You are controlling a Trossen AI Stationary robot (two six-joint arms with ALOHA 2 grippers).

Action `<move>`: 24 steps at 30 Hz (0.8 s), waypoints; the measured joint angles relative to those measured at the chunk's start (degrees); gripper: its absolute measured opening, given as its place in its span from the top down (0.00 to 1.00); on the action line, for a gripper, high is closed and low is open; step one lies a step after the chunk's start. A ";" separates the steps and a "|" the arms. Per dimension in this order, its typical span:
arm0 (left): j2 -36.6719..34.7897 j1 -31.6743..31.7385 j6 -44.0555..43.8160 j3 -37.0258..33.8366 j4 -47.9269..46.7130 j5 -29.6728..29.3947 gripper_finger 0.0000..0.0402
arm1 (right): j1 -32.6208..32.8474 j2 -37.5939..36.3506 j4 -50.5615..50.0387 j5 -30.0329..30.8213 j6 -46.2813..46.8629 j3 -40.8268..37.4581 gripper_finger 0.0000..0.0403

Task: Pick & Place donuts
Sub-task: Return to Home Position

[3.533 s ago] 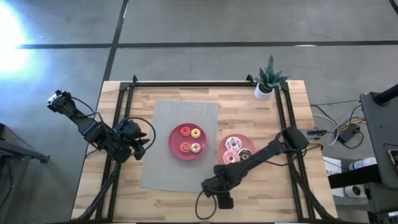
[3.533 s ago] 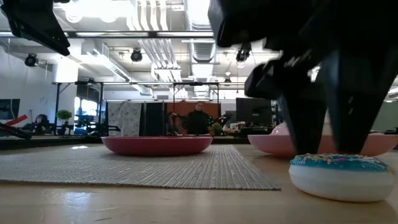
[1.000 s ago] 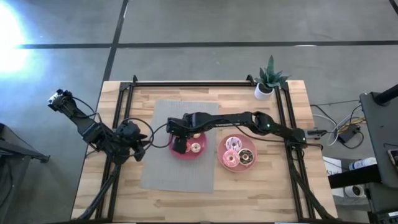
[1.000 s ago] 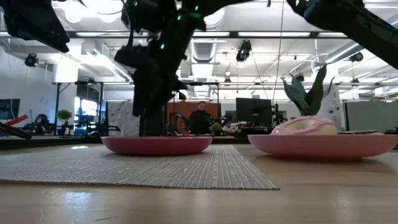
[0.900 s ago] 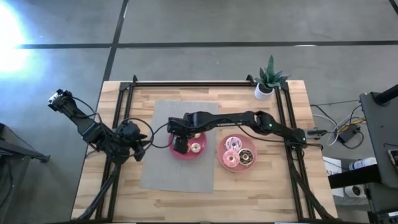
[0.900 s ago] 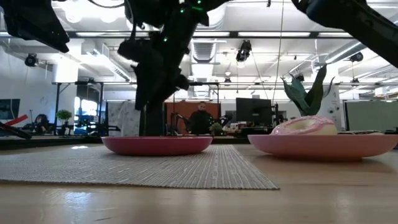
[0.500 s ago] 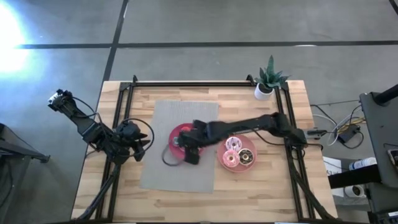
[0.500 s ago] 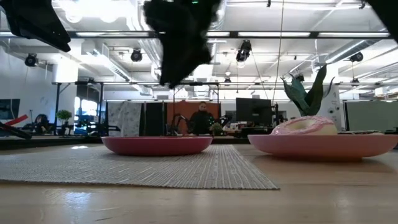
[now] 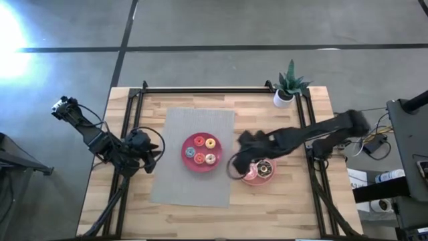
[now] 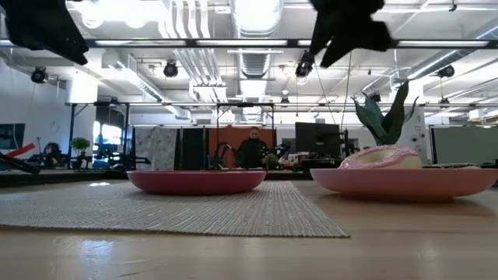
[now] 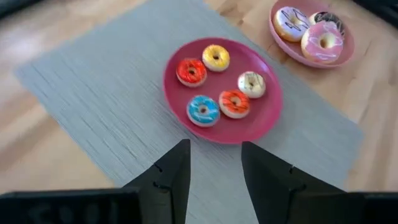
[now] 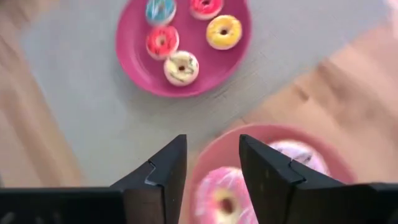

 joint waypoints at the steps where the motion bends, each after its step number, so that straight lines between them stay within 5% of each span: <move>1: 0.10 -0.01 -1.03 0.00 0.44 0.43 0.71 | 0.00 -2.09 0.61 0.19 4.14 -1.21 0.66; 4: 0.60 -0.47 4.46 0.00 5.52 0.64 0.71 | 0.86 -8.04 4.13 3.09 9.01 -4.31 0.67; 7: 0.59 -0.55 15.10 0.00 14.97 1.72 0.71 | 2.93 -12.97 15.07 5.84 2.63 -7.90 0.67; 11: 0.25 0.06 27.76 -1.39 27.91 5.14 0.71 | 5.78 -16.98 42.90 5.69 -12.18 -16.86 0.66; 15: -1.61 2.83 33.05 -6.22 36.67 7.85 0.71 | 5.81 -16.59 68.09 5.59 -16.57 -28.99 0.65; 21: -8.77 9.60 41.46 -17.78 58.88 24.42 0.71 | 5.46 -14.08 90.02 2.99 -14.35 -41.69 0.67; 24: -13.50 14.15 43.14 -23.10 67.36 30.15 0.71 | 5.15 -15.88 91.82 1.23 -15.45 -44.55 0.68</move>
